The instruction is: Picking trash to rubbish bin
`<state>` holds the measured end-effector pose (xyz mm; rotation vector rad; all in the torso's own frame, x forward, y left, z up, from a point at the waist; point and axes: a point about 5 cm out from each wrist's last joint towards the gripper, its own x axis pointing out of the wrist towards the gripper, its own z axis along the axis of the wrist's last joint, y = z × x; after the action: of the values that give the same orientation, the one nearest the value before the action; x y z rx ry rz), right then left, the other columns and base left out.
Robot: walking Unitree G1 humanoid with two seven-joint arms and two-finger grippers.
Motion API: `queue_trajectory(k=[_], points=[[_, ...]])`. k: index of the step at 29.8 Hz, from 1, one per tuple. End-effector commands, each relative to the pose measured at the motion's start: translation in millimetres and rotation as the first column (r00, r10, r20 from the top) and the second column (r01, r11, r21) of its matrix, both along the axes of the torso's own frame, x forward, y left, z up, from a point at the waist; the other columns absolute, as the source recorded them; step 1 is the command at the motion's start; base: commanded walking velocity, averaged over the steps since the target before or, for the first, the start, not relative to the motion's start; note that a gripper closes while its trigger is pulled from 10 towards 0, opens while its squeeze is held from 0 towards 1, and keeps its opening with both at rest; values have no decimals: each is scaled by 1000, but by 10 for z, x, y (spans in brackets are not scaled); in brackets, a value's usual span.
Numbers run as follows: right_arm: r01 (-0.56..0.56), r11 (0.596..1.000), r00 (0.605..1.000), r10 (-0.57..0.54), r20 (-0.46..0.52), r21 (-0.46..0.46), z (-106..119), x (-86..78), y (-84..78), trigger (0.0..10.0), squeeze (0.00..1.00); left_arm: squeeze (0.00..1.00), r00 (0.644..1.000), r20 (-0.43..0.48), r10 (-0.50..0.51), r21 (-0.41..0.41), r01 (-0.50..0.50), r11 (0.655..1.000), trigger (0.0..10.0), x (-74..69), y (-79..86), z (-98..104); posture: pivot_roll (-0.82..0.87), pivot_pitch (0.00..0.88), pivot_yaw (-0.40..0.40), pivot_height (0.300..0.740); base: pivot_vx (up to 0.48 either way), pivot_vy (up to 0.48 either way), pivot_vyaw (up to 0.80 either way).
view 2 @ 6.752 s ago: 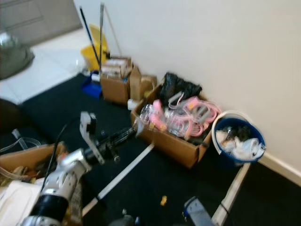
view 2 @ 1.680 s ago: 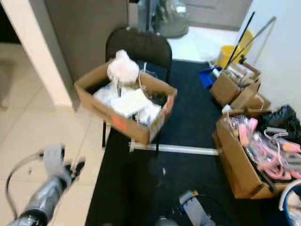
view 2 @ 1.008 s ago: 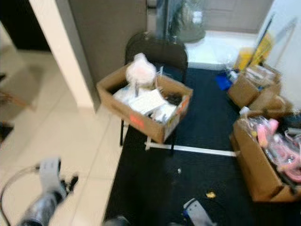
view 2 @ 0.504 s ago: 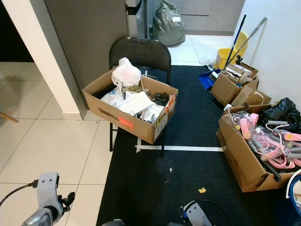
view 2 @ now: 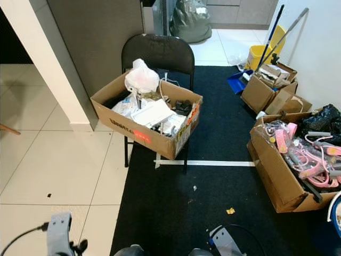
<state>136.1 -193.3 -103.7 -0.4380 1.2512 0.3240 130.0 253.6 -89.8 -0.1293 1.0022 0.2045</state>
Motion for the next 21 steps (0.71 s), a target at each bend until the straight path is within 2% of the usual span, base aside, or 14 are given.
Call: queue_trajectory(k=[1,5,14,21], points=[[1,999,1000,0,-10,37,-18,-24,92,10000,0,0,996,-91,-2,-13,1,1000,10000,-210,-63,-91,13,73,-11,740,0,0,0],[6,999,1000,-5,-7,34,-18,-26,84,10000,0,0,993,-116,-8,-21,5,1000,10000,-285,-94,-120,4,72,-7,740,0,0,0],[-2,999,1000,2,-12,33,-18,-31,74,10000,0,0,995,-84,-44,-27,42,999,10000,-162,-143,-97,6,68,-8,740,0,0,0],[2,999,1000,-2,-9,32,-18,-30,72,10000,0,0,994,-87,-63,-29,60,998,10000,-147,-154,-96,6,68,-8,740,0,0,0]])
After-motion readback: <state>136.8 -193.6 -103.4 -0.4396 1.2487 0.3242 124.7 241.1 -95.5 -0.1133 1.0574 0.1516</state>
